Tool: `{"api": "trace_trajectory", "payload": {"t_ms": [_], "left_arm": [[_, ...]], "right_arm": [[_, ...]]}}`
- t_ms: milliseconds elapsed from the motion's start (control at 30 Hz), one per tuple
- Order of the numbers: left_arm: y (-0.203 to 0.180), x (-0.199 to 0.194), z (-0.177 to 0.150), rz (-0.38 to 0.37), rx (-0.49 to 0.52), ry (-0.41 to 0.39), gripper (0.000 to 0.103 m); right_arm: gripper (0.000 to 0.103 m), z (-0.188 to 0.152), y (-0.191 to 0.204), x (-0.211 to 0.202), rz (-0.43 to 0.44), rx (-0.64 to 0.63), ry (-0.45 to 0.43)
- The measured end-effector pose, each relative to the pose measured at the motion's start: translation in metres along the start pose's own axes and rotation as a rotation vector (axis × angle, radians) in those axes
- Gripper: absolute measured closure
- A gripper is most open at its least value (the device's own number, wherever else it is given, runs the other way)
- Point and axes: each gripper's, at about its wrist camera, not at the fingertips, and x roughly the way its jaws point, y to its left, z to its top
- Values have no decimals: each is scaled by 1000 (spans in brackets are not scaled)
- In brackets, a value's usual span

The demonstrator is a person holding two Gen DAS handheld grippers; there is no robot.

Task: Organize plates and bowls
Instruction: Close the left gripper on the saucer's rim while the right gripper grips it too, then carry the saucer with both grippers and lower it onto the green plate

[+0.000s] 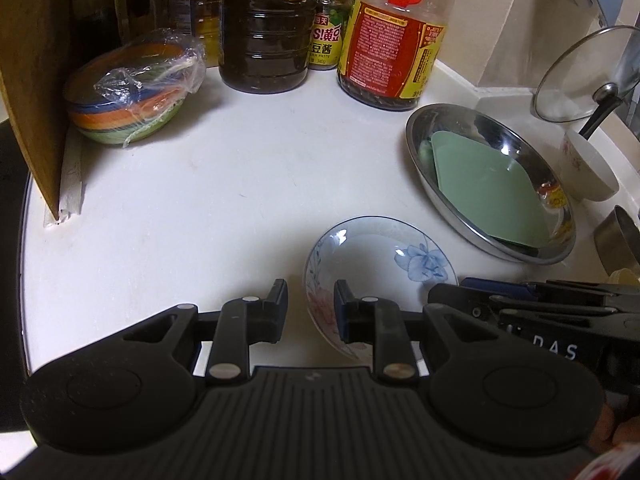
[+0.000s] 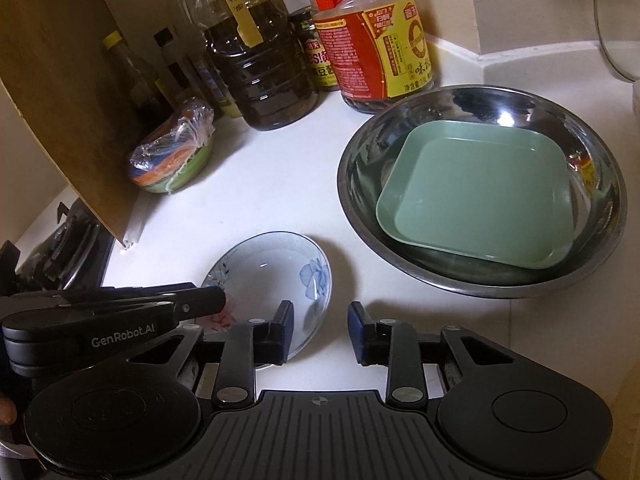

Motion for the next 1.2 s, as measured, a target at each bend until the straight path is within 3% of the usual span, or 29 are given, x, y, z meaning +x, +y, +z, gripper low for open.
{"api": "trace_trajectory", "payload": {"t_ms": [200,300,1200], "left_arm": [[1,7,0,-3,3,11,82],[0,10,0,-8,4,16,88],[-13,-13,2,10,38,-38,91]], "right_arm": [[88,0,2,4,-17,-11,-9],[94,0,2,5,-16,-11,-15],[96,2,10,-10,-26,-76,-65]]}}
